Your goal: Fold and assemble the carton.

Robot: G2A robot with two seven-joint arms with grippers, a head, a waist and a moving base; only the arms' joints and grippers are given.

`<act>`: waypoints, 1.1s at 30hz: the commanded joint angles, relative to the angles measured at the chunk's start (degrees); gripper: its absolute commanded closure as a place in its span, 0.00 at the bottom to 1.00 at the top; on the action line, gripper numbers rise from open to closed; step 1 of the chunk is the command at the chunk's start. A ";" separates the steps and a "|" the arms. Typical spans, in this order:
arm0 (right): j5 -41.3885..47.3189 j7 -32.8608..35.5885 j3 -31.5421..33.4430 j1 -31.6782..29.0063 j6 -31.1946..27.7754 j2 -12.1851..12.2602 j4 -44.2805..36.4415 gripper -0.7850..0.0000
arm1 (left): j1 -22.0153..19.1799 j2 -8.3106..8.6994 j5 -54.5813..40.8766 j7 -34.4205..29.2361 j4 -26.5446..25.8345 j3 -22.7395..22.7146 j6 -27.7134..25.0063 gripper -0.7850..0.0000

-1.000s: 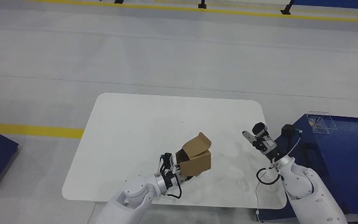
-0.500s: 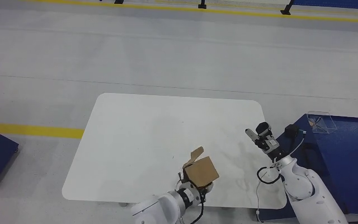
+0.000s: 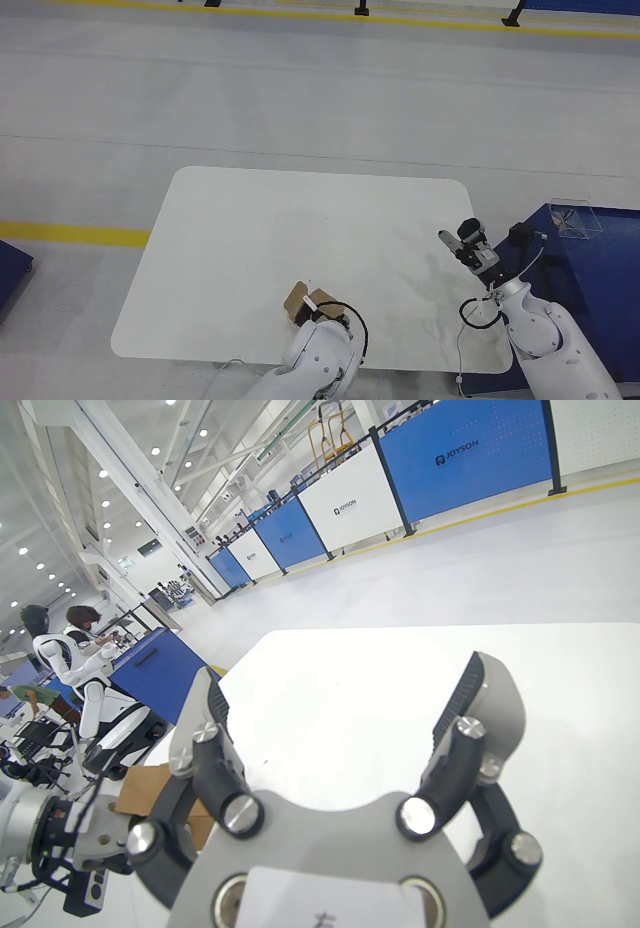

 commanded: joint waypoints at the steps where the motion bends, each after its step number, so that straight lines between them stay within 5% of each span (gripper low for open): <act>1: 0.00 0.00 0.00 0.00 0.00 0.00 0.00 0.00 | -2.01 -0.90 -2.44 1.31 2.48 0.45 0.21 1.00; 20: 0.00 0.00 0.00 0.00 0.00 0.00 0.00 0.00 | -14.03 -6.70 -12.82 0.46 23.62 -2.73 -3.13 1.00; 22: 0.00 0.00 0.00 0.00 0.00 0.00 0.00 0.00 | -14.61 -7.11 -12.86 -0.25 24.70 -2.64 -2.68 0.00; 28: 0.00 0.00 0.00 0.00 0.00 0.00 0.00 0.00 | -15.08 -8.08 -11.01 -1.96 24.94 -1.79 -1.73 0.00; 33: 0.00 0.00 0.00 0.00 0.00 0.00 0.00 0.00 | -11.90 -7.86 -5.72 -1.43 16.37 -1.38 -1.52 0.00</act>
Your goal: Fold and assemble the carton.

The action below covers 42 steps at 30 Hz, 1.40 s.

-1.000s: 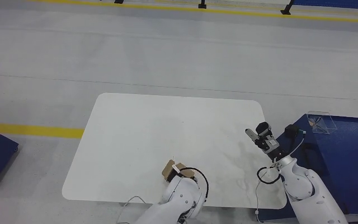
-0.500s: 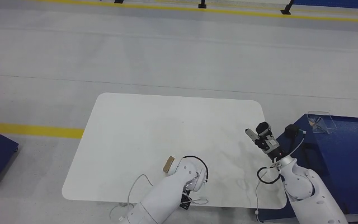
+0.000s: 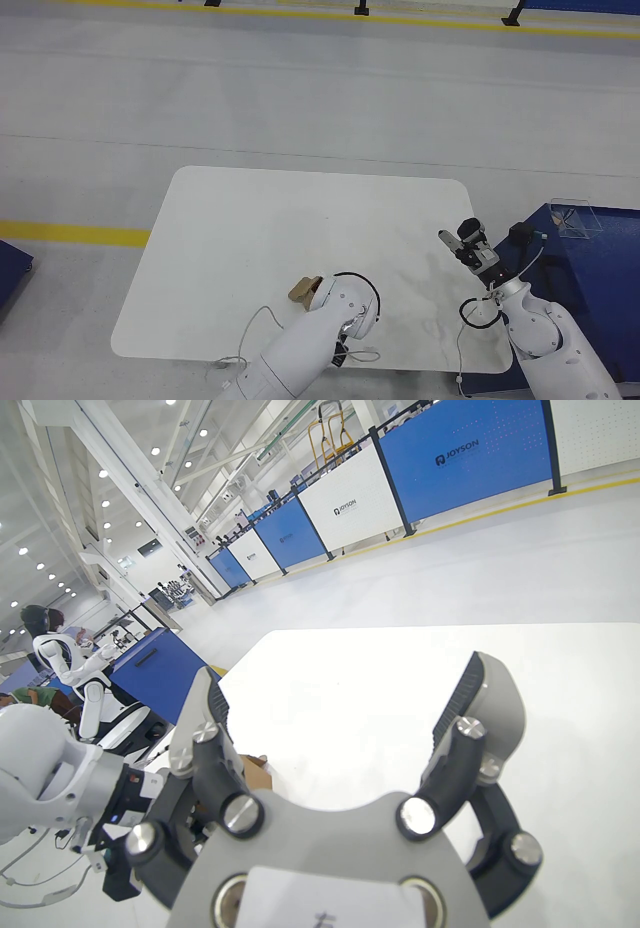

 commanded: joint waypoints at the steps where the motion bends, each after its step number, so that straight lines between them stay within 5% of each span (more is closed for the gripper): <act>1: 0.00 0.00 0.00 0.00 0.00 0.00 0.00 0.00 | 2.27 0.47 3.26 0.27 -5.45 -0.27 0.51 0.00; 7: 0.00 0.00 0.00 0.00 0.00 0.00 0.00 0.00 | 13.72 3.69 17.96 -3.09 -29.40 -2.41 10.08 0.00; 12: 0.00 0.00 0.00 0.00 0.00 0.00 0.00 0.00 | 23.12 7.29 29.51 -12.92 -41.52 -4.55 30.92 0.00; 21: 0.00 0.00 0.00 0.00 0.00 0.00 0.00 0.00 | 33.89 12.30 38.50 -38.76 -44.94 -16.36 52.99 0.00; 37: 0.00 0.00 0.00 0.00 0.00 0.00 0.00 0.00 | 33.89 12.30 38.50 -38.76 -44.94 -16.36 52.99 0.00; 42: -10.76 3.48 -4.14 1.70 11.67 -0.58 -5.18 0.00 | 33.67 13.44 56.97 -32.09 -50.65 -12.56 62.10 0.00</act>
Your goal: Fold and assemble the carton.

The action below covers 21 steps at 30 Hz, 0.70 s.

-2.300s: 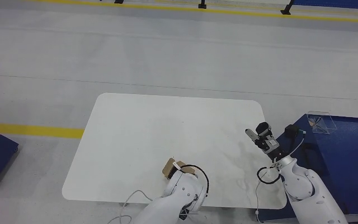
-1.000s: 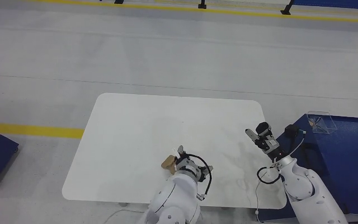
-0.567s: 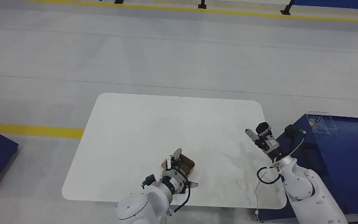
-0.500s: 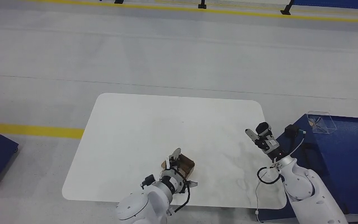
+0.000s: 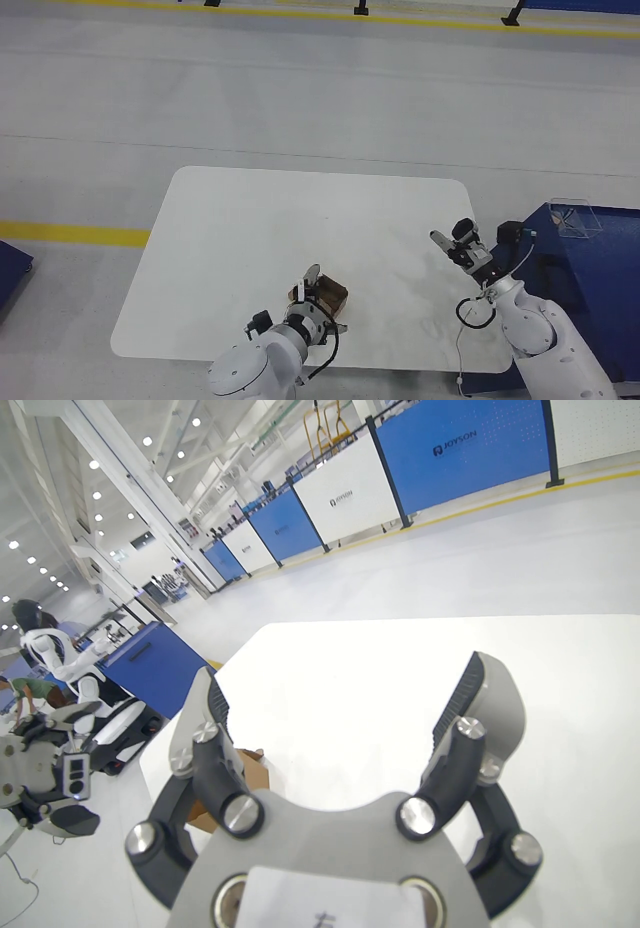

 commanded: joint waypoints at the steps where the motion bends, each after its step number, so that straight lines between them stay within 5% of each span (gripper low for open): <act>1: -7.27 1.54 -2.63 0.43 5.73 -0.27 -3.49 0.00 | 0.53 0.52 14.89 3.90 -3.43 2.53 6.29 0.00; 3: -9.35 4.43 -5.38 1.24 6.62 -0.62 -5.23 0.00 | 0.57 0.84 24.19 7.44 -2.65 6.65 12.86 0.00; 6: -12.15 8.12 -9.17 3.77 6.74 -1.17 -6.19 0.00 | -0.01 0.57 38.01 3.53 4.54 10.22 16.76 0.00; 10: -19.82 10.38 -15.23 7.24 9.44 -2.22 -5.14 0.00 | -2.57 -1.29 42.68 3.54 15.79 13.31 16.76 0.00; 15: -20.95 12.37 -21.95 11.60 11.57 -4.11 -1.07 0.00 | -5.91 -5.75 46.74 3.54 29.62 12.01 16.76 0.00; 21: -22.90 12.52 -27.50 14.90 13.31 -6.04 2.89 0.00 | -4.95 -9.93 49.52 3.53 32.81 11.59 16.76 0.00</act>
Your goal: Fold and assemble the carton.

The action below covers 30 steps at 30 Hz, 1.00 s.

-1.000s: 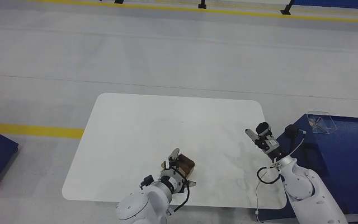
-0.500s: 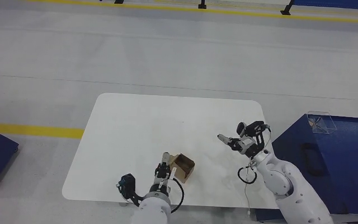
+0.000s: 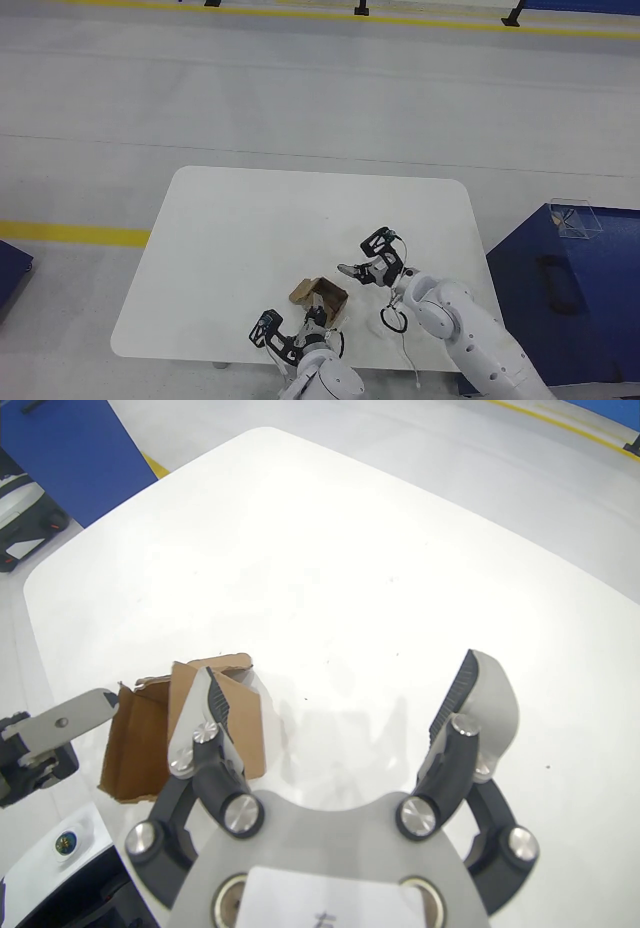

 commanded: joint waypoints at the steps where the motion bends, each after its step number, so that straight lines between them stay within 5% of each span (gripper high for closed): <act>1: -0.18 0.06 -0.93 0.70 0.15 -0.41 1.08 0.00 | 0.03 -0.58 0.12 -0.01 0.46 -0.03 0.00 0.00; 10: -2.99 0.53 -4.42 1.93 0.36 -1.93 3.58 0.00 | -0.53 -0.54 -1.87 -0.01 -0.17 1.00 0.00 0.00; 14: -3.73 0.83 -5.66 2.35 0.90 -2.61 4.76 0.00 | 1.50 -0.42 -1.96 -0.01 -6.90 -2.06 0.00 0.00; 18: -4.47 0.86 -6.60 2.84 1.74 -3.27 5.67 0.00 | 4.15 1.46 -2.53 0.00 -10.34 -1.99 0.00 0.00; 30: -5.00 -0.31 -5.25 2.38 2.98 -4.02 4.75 0.00 | 3.09 1.28 -2.20 -0.01 -1.66 -0.02 0.00 0.00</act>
